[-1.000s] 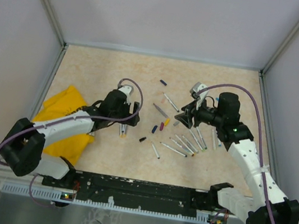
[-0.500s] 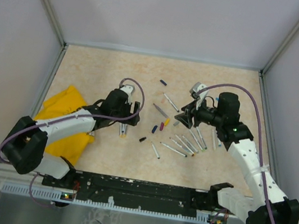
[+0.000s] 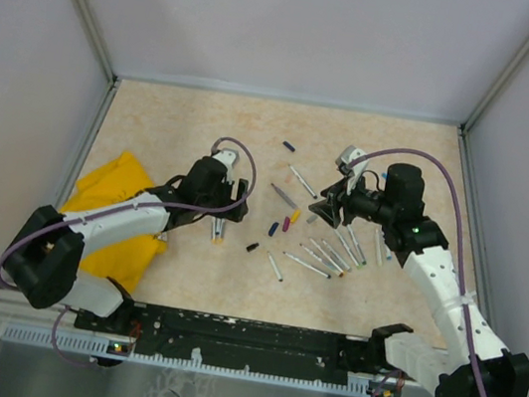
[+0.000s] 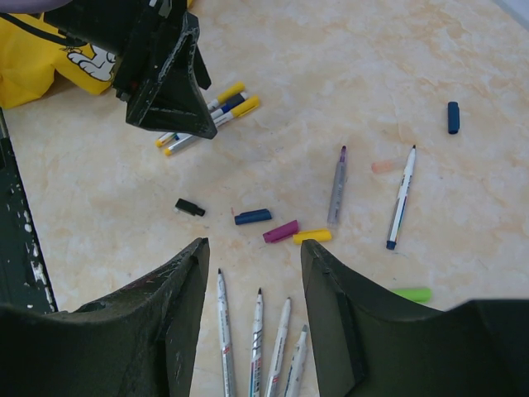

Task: Open the pen caps
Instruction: Pick up the pen from the center of the board.

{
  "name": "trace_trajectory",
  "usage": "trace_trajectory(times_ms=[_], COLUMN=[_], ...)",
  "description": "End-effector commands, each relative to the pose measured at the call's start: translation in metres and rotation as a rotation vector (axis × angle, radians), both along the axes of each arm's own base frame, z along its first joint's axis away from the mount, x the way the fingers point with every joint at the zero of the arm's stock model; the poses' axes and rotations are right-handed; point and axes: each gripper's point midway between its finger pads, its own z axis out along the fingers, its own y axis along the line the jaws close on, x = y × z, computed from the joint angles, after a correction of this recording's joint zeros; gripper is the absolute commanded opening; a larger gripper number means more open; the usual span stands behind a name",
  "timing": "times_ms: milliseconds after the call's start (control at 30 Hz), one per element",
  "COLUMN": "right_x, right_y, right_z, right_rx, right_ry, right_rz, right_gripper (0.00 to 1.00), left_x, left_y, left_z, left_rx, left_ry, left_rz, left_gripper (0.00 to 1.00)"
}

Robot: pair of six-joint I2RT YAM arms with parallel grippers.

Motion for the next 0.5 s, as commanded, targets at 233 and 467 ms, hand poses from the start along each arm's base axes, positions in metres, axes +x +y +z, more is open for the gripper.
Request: trace_trajectory(times_ms=[233,467], right_x=[0.0028,0.0026], right_y=[0.0008,0.0008], right_z=[0.0044,0.0047], right_rx=[0.003,0.003], right_ry=[-0.035,-0.036], right_rz=[0.010,0.010], right_gripper=[0.49,0.49], left_x=[0.0062,0.0066], left_y=[-0.0076,-0.0081], left_z=[0.0097,0.0079], left_rx=[-0.017,-0.014], left_ry=[-0.019,-0.015], left_rz=[-0.012,-0.014], left_gripper=[0.84,0.84])
